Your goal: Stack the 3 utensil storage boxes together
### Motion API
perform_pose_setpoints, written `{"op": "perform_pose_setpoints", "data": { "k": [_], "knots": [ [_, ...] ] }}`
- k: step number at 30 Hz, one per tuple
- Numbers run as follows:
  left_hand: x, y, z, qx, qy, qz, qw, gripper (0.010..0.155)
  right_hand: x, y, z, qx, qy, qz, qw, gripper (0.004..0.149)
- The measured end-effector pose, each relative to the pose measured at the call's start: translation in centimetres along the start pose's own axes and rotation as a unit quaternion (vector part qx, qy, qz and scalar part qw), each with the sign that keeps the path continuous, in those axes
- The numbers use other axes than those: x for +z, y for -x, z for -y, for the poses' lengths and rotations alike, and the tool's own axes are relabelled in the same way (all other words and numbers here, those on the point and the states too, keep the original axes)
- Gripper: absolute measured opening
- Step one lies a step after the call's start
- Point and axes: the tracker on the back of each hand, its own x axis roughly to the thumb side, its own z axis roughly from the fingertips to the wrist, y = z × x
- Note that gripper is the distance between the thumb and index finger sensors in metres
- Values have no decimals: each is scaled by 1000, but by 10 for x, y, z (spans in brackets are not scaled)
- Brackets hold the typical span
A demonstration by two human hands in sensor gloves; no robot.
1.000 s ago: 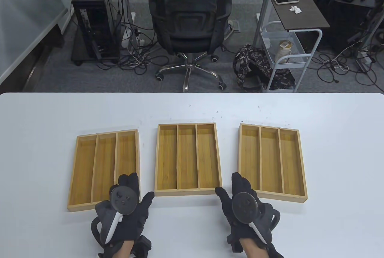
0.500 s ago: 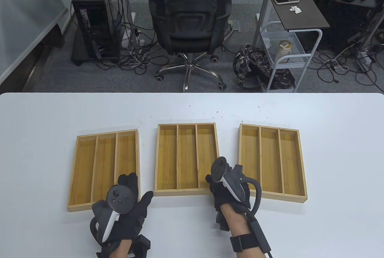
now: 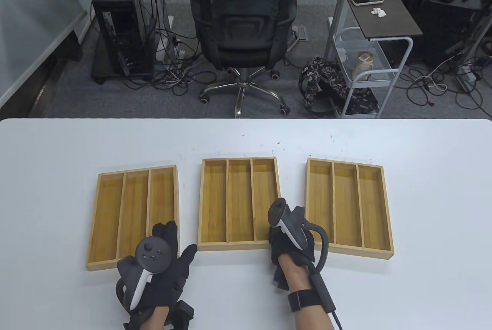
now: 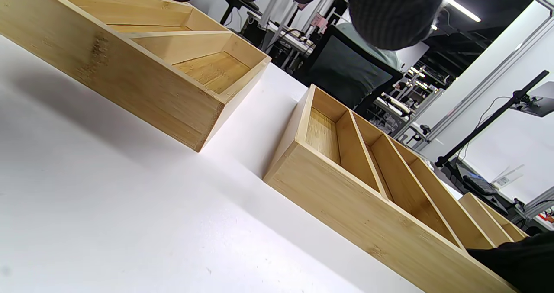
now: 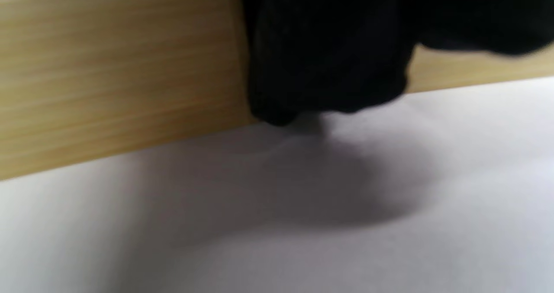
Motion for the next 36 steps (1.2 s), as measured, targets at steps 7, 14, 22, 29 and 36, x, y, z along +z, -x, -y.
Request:
{"op": "perform_pose_setpoints", "data": {
  "k": [7,14,22,29,36],
  "knots": [
    [-4,3,1,1,6,-5,1000,80,11,2,2,-40,64,59,995,45],
    [-3,4,0,3,5,-5,1000,80,24,10,18,-54,114,78,989,44],
    [-3,3,0,-2,7,-6,1000,80,37,45,53,-94,151,74,981,44],
    [-3,3,0,-7,7,-9,1000,80,38,100,91,-74,177,34,981,44],
    [-1,-1,3,-17,10,-9,1000,80,31,167,108,-75,186,-26,979,43]
  ]
}}
